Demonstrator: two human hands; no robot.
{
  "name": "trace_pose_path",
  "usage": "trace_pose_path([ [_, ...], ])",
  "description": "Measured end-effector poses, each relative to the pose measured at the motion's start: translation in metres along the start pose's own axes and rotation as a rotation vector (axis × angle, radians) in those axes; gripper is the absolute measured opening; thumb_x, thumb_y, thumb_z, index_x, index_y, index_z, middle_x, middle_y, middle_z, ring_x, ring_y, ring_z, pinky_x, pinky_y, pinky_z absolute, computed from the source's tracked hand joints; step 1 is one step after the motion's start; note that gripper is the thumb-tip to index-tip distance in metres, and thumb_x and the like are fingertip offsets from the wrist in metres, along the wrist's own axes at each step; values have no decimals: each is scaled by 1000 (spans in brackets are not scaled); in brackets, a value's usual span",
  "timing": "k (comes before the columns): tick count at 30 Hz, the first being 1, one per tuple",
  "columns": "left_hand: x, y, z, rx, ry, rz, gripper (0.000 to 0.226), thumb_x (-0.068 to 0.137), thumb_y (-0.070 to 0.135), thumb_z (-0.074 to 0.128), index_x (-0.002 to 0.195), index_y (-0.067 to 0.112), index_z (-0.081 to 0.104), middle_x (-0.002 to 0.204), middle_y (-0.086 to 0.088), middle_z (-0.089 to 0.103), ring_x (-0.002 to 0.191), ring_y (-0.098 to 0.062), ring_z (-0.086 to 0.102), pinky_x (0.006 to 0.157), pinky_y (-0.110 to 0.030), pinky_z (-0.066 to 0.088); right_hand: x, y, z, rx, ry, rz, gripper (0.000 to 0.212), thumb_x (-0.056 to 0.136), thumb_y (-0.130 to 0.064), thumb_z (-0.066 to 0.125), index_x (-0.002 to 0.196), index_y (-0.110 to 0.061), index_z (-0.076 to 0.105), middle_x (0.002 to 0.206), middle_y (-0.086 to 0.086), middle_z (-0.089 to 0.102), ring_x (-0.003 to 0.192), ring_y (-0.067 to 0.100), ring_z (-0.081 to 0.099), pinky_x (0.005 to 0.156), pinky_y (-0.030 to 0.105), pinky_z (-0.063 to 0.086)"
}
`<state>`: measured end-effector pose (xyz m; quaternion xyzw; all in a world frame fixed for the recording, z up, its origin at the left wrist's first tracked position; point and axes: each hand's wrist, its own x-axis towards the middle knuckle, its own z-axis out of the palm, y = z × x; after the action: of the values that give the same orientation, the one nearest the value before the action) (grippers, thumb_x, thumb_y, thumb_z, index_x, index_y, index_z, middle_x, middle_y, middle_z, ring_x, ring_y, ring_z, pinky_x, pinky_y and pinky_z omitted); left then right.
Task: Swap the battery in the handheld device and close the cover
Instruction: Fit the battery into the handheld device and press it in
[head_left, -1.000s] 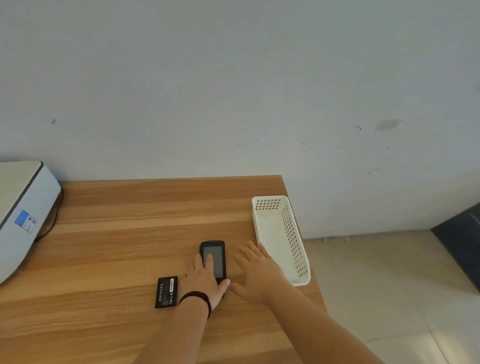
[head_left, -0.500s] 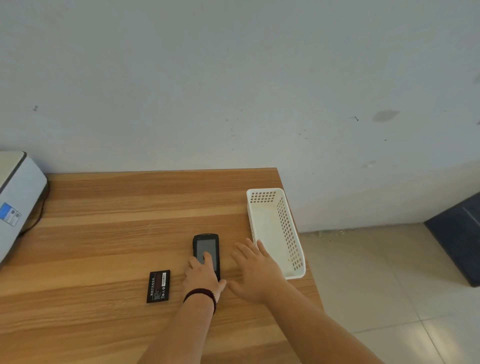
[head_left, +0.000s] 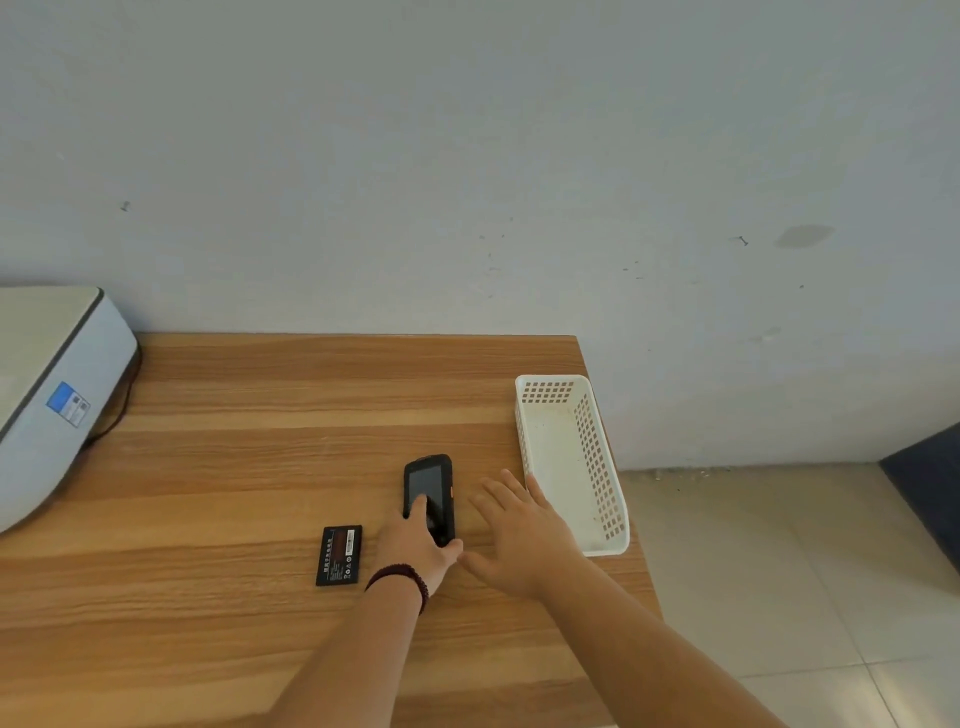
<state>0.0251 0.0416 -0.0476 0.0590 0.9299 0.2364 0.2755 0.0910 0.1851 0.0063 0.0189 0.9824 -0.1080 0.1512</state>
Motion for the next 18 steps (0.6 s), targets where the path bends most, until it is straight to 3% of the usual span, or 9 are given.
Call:
trace_pose_path([
  [3,-2,-3,-4,-186,-32,18,75,77,46,69,142,23,38,132,-2,49,116,-18,52,95,-27,45,-1,0,1,4,-5,5,77,90,-63,38,154,-26,18,163,-2,12,151,20,-5,121,45,-8],
  [5,-3,-5,-6,-273,-51,36,56,75,41,70,125,25,52,114,4,62,102,-12,59,89,-29,50,-1,0,2,-2,-12,10,79,89,-65,38,154,-26,17,164,-2,10,151,20,-7,121,45,-8],
  [8,-5,-4,-8,-424,-81,16,33,81,27,68,109,30,51,97,11,64,91,-9,61,78,-26,51,-2,0,1,-7,-20,18,80,88,-64,39,155,-27,15,164,-3,8,150,20,-8,121,45,-10],
  [14,-1,-12,-7,-724,-164,-121,32,90,19,58,121,21,55,106,-1,65,98,-22,64,88,-48,56,-3,-1,1,-11,-17,18,81,88,-64,39,155,-26,15,164,-3,7,150,19,-9,120,44,-12],
  [18,-1,-15,-8,-844,-172,-192,22,98,4,43,112,10,58,114,-15,65,100,-27,65,85,-45,57,-4,-1,-1,-2,-7,13,81,87,-64,39,154,-26,17,164,-2,10,150,20,-7,120,44,-11],
])
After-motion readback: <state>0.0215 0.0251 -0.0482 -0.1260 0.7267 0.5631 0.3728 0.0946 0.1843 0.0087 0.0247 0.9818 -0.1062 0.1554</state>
